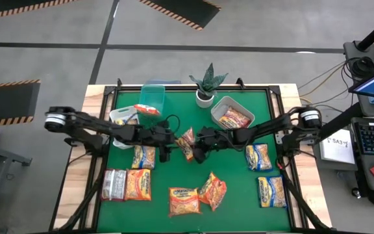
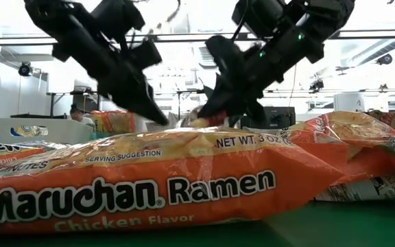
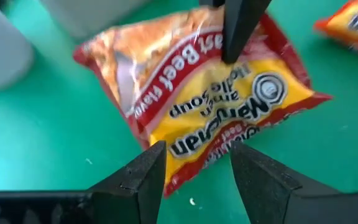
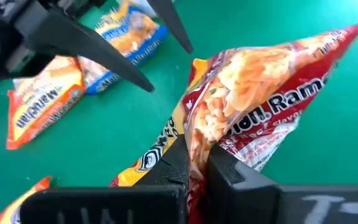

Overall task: Sort Maruchan noodles
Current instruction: Put the top red noodle pack into the gray bin

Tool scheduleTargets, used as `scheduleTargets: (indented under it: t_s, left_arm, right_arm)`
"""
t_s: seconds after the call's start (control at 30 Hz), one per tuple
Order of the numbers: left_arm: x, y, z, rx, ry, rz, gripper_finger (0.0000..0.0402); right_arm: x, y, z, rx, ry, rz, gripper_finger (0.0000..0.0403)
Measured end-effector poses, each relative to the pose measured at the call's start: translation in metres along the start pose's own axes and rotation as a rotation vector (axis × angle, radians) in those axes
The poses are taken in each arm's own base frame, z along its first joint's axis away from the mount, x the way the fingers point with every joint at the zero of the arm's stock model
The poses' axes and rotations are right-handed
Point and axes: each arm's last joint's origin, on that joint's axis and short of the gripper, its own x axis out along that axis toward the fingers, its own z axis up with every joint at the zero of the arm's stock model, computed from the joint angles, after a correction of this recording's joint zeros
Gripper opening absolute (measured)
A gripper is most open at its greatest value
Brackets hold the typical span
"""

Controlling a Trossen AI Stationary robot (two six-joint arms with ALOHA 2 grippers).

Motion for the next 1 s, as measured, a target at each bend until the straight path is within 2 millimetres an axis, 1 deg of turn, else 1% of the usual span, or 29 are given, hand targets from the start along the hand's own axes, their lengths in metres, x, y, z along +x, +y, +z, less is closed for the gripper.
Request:
scheduleTargets:
  t_s: [0.17, 0.23, 0.37, 0.47, 0.57, 0.63, 0.7, 0.77, 0.83, 1.0]
  left_arm:
    - [-0.036, 0.006, 0.020, 0.045, -0.142, 0.009, 0.0164]
    - [-0.051, 0.008, 0.027, 0.055, -0.199, 0.015, 0.0164]
    - [-0.075, 0.012, 0.036, 0.051, -0.296, 0.024, 0.0164]
    - [-0.089, 0.014, 0.039, 0.044, -0.347, 0.030, 0.0164]
    - [-0.098, 0.016, 0.042, 0.043, -0.383, 0.035, 0.0164]
    - [-0.101, 0.016, 0.042, 0.050, -0.394, 0.038, 0.0164]
    - [-0.102, 0.016, 0.043, 0.053, -0.400, 0.039, 0.0164]
    - [-0.103, 0.016, 0.043, 0.053, -0.402, 0.040, 0.0164]
    - [-0.102, 0.016, 0.043, 0.054, -0.401, 0.040, 0.0164]
    - [-0.101, 0.016, 0.042, 0.054, -0.395, 0.039, 0.0164]
  right_arm:
    - [-0.027, 0.005, 0.013, -0.095, -0.014, -0.011, 0.0013]
    - [-0.040, 0.005, 0.018, -0.132, -0.007, -0.057, 0.0012]
    - [-0.074, 0.004, 0.029, -0.199, 0.020, -0.203, 0.0012]
    - [-0.100, 0.002, 0.038, -0.256, 0.031, -0.346, 0.0012]
    - [-0.124, -0.001, 0.048, -0.329, 0.050, -0.459, 0.0012]
    - [-0.135, -0.005, 0.053, -0.375, 0.085, -0.518, 0.0012]
    - [-0.142, -0.011, 0.056, -0.457, 0.147, -0.565, 0.0012]
    - [-0.145, -0.018, 0.055, -0.593, 0.238, -0.603, 0.0012]
    - [-0.145, -0.024, 0.054, -0.788, 0.326, -0.598, 0.0012]
    - [-0.138, -0.036, 0.052, -1.425, 0.601, -0.499, 0.0012]
